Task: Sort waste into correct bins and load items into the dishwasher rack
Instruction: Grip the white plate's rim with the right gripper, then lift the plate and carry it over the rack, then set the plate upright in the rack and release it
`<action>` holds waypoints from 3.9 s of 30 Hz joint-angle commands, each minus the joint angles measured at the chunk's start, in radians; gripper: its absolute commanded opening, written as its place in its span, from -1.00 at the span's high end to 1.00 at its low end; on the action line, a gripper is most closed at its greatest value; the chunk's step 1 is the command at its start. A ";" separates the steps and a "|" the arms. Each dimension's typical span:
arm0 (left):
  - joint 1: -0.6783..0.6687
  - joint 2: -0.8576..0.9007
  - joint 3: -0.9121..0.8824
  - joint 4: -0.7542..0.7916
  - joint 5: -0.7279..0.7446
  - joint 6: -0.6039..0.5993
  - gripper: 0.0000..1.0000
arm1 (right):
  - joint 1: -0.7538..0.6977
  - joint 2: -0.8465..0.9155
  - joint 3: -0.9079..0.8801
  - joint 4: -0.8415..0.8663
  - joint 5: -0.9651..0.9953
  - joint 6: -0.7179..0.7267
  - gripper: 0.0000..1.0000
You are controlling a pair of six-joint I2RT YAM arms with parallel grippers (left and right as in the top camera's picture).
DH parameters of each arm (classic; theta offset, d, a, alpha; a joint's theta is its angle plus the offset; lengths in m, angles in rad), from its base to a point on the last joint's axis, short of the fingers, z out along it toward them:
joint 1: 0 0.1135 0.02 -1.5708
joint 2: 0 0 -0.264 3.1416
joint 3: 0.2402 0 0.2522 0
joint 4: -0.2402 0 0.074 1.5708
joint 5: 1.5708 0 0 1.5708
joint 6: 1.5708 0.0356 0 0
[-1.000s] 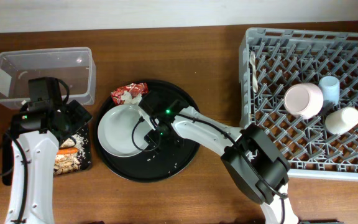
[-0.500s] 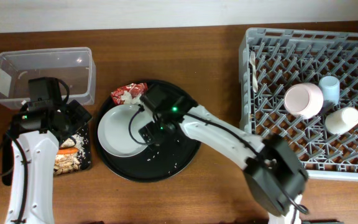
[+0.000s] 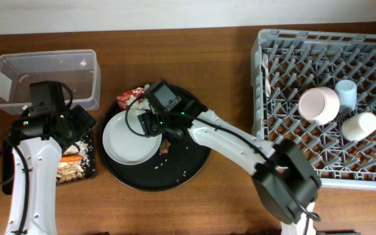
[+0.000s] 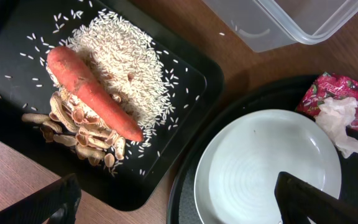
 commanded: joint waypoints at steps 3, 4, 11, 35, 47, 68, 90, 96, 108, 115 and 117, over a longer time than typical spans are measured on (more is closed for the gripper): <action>0.004 -0.017 0.019 -0.002 0.000 0.005 -0.98 | -0.006 0.085 0.012 0.038 0.035 0.031 -0.45; 0.004 -0.017 0.019 -0.002 0.000 0.005 -0.98 | -0.006 0.091 0.012 0.042 0.035 0.031 -0.39; 0.004 -0.017 0.019 -0.002 0.000 0.005 -0.98 | -0.005 0.126 0.012 0.056 0.053 0.031 -0.08; 0.004 -0.017 0.019 -0.002 0.000 0.005 -0.98 | 0.003 0.170 0.012 0.033 0.061 0.032 0.61; 0.004 -0.017 0.019 -0.002 0.000 0.005 -0.98 | 0.002 0.142 0.013 0.028 0.035 0.058 0.92; 0.004 -0.017 0.019 -0.002 0.000 0.005 -0.98 | -0.138 -0.272 0.013 -0.171 0.021 0.054 0.92; 0.004 -0.017 0.019 -0.002 0.000 0.005 -0.98 | -0.895 -0.470 0.012 -0.208 0.404 -0.296 0.92; 0.004 -0.017 0.019 -0.002 0.000 0.005 -0.98 | -0.895 -0.407 0.012 -0.174 0.626 -0.401 0.92; 0.004 -0.017 0.019 -0.002 0.000 0.005 -0.98 | -0.799 -0.252 0.012 -0.117 0.819 -0.480 0.92; 0.004 -0.017 0.019 -0.002 0.000 0.005 -0.98 | -0.718 -0.216 0.012 -0.070 0.937 -0.551 0.92; 0.004 -0.017 0.019 -0.002 0.000 0.005 -0.98 | -0.712 -0.210 0.012 -0.072 0.937 -0.550 0.92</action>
